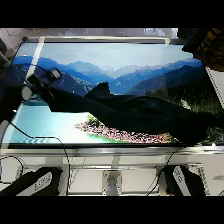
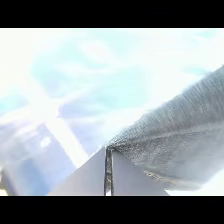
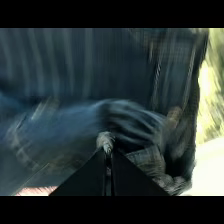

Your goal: Fold the clothes and pants, and hang the long-sleeved shirts on hangers.

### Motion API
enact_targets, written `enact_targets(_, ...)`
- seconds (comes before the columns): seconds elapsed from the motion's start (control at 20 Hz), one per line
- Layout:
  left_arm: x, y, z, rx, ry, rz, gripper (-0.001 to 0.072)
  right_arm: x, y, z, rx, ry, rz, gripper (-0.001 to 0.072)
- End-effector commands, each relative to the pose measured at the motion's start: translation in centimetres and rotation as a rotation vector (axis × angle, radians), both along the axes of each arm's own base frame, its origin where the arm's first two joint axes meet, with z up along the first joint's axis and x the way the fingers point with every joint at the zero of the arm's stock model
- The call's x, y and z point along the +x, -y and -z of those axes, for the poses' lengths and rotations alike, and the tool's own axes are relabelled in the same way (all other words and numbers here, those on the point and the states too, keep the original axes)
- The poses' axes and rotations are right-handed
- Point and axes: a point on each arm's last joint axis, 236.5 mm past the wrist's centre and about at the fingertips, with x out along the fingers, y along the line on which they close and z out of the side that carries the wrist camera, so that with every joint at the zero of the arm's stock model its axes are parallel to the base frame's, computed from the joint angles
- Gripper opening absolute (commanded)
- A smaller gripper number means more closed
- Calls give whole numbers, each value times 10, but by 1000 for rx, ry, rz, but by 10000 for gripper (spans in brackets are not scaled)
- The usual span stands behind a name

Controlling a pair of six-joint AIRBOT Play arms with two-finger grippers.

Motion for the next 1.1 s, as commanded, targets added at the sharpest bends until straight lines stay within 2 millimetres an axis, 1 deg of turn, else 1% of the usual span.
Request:
enact_targets(0.0, 12, -77, -112, -92, 280, -258, 29, 69, 2, -45, 109, 135, -16, 11)
enact_targets(0.1, 9, -97, -148, -80, 351, -295, 29, 112, -7, -78, 210, 208, -64, 10)
enact_targets(0.15, 8, -100, -157, -75, 368, -301, 29, 132, -10, -97, 249, 259, -84, 11)
enact_targets(0.2, 7, -101, -163, -70, 380, -301, 29, 148, -11, -114, 259, 305, -103, 11)
enact_targets(0.25, 7, -102, -165, -52, 377, -294, 29, 158, -8, -132, 238, 344, -127, 11)
enact_targets(0.3, 6, -102, -164, -40, 364, -289, 29, 165, -5, -150, 204, 379, -146, 11)
enact_targets(0.35, 2, -102, -160, -41, 340, -294, 29, 166, -1, -166, 163, 405, -152, 11)
enact_targets(0.4, -5, -101, -154, -46, 307, -304, 29, 162, 4, -175, 106, 402, -172, 11)
enact_targets(0.45, -12, -103, -150, -33, 272, -306, 30, 155, 11, -179, 48, 381, -182, 11)
enact_targets(0.5, -19, -104, -151, -12, 254, -299, 30, 147, 18, -179, -5, 352, -186, 11)
enact_targets(0.55, -26, -102, -154, -3, 244, -289, 30, 134, 25, -175, -59, 297, -193, 11)
enact_targets(0.6, -35, -95, -153, 10, 212, -257, 30, 122, 32, -168, -98, 236, -196, 11)
enact_targets(0.65, -45, -84, -148, 17, 157, -206, 30, 113, 37, -162, -111, 213, -179, 11)
enact_targets(0.7, -54, -73, -141, 4, 113, -165, 30, 108, 37, -156, -99, 216, -165, 11)
enact_targets(0.75, -61, -62, -133, -21, 85, -139, 30, 100, 40, -144, -105, 195, -152, 11)
enact_targets(0.8, -68, -56, -121, -40, 56, -126, 31, 88, 45, -129, -116, 165, -129, 11)
enact_targets(0.85, -77, -53, -101, -44, 6, -118, 31, 74, 52, -111, -122, 137, -96, 11)
enact_targets(0.9, -89, -49, -73, -53, -63, -114, 31, 59, 59, -95, -127, 121, -61, 11)
enact_targets(0.95, -101, -48, -45, -58, -124, -118, 30, 42, 65, -79, -136, 113, -25, 11)
enact_targets(1.05, -134, -49, 20, -43, -271, -131, 31, 9, 75, -50, -140, 97, 55, 11)
